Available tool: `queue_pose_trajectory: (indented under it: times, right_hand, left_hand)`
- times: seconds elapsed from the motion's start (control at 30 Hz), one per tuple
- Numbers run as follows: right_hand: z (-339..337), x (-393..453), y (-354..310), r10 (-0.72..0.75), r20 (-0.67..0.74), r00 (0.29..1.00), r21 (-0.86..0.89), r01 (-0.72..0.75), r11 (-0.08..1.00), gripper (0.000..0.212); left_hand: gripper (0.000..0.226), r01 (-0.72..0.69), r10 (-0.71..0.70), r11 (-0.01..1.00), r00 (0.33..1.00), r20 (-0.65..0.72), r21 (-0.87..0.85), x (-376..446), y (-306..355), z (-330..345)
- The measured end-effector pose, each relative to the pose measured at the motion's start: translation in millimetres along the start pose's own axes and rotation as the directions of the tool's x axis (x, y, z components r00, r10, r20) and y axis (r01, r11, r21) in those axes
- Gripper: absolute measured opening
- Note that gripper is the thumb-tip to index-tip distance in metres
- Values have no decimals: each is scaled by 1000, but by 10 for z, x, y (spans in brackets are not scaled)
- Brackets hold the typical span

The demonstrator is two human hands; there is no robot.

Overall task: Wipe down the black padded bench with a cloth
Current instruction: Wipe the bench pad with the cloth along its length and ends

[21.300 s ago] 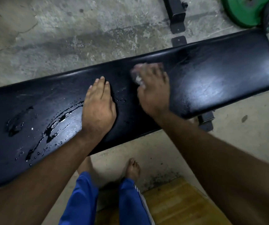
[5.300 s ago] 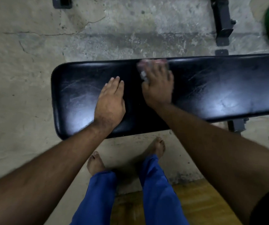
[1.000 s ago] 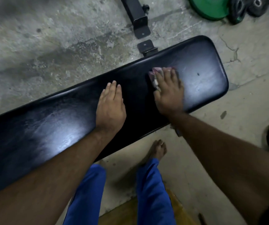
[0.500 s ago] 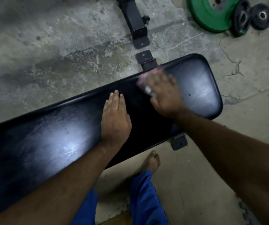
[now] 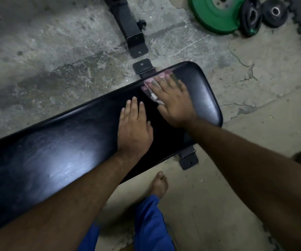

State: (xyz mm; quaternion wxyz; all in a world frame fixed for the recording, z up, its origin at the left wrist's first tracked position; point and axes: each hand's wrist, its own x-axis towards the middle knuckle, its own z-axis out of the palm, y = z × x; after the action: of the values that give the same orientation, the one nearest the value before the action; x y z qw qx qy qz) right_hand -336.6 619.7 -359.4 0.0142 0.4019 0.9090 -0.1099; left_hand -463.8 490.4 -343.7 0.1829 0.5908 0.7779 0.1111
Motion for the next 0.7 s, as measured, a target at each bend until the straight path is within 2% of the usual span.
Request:
queue_pose_trajectory:
  times: [0.03, 0.07, 0.1, 0.13, 0.17, 0.23, 0.27, 0.3, 0.33, 0.37, 0.4, 0.43, 0.47, 0.5, 0.53, 0.57, 0.6, 0.63, 0.67, 0.7]
  right_hand:
    - [-55, -42, 173, 33, -7, 999, -6, -33, 999, 74]
    - [-101, -29, 277, 199, -41, 979, -7, -199, 980, 75]
    - [-119, 1, 260, 401, -75, 913, 25, -401, 916, 76]
    - [-105, -2, 123, 516, -67, 854, 70, -511, 856, 76]
    - [-73, -81, -93, 485, -51, 873, 69, -482, 874, 75]
    - [73, -491, -413, 108, -58, 992, 66, -104, 992, 72]
    - [123, -717, -340, -72, -14, 997, 31, 72, 997, 71]
    - [134, -849, -159, -159, 12, 987, 14, 158, 987, 71]
    - [111, -875, -21, -75, -4, 997, 11, 75, 997, 72]
    - [81, -853, 31, 135, -32, 990, 30, -134, 991, 74]
    - [68, -836, -49, 356, -53, 933, 83, -352, 932, 75]
    - [92, -844, -234, 458, -56, 887, 111, -450, 886, 76]
    - [126, -924, -481, 390, -44, 920, 107, -384, 917, 75]
    - [193, -1075, -659, 212, -55, 976, 109, -205, 973, 73]
    - [235, -1245, -673, -10, -41, 999, 85, 14, 996, 71]
    - [244, -1346, -486, -190, -11, 982, 41, 190, 981, 68]
    - [199, -1339, -221, -250, -4, 968, 4, 250, 968, 67]
    - [170, -1249, 17, -179, -21, 984, -25, 178, 984, 68]
    - [123, -1126, 159, 27, -33, 999, 3, -27, 1000, 70]
    - [85, -1028, 166, 276, -50, 960, 57, -274, 960, 71]
  left_hand:
    - [62, -3, 3, 1000, 1000, 7, 20, -11, 12, 11]
    - [61, -5, 5, 1000, 1000, 12, 29, -22, 18, 17]
    - [60, -9, 8, 1000, 1000, 13, 29, -26, 11, 18]
    - [59, -14, 14, 1000, 1000, 11, 23, -29, 1, 7]
    - [57, -17, 17, 1000, 1000, 4, 15, -36, -12, -6]
    - [55, -8, 8, 1000, 999, -31, -6, -54, -57, -43]
    - [54, 0, -1, 1000, 999, -42, -25, -84, -89, -49]
    - [53, 1, -3, 999, 999, -41, -41, -120, -120, -54]
    - [52, -9, 7, 999, 999, -35, -48, -153, -149, -55]
    - [52, -26, 24, 999, 999, -29, -46, -183, -169, -51]
    - [51, -37, 36, 998, 999, -23, -44, -210, -178, -49]
    - [51, -37, 36, 998, 999, -20, -48, -228, -175, -45]
    - [51, -31, 30, 998, 999, -20, -57, -234, -160, -47]
    - [52, -28, 27, 997, 999, -21, -72, -231, -135, -43]
    - [54, -30, 28, 996, 999, -28, -85, -229, -103, -34]
    - [54, -36, 33, 995, 999, -36, -96, -227, -73, -17]
    - [53, -45, 41, 993, 998, -40, -105, -223, -36, 8]
    - [50, -51, 46, 992, 998, -42, -116, -213, 8, 38]
    - [48, -53, 47, 990, 998, -48, -128, -198, 51, 69]
    - [47, -47, 40, 990, 998, -55, -136, -176, 85, 92]
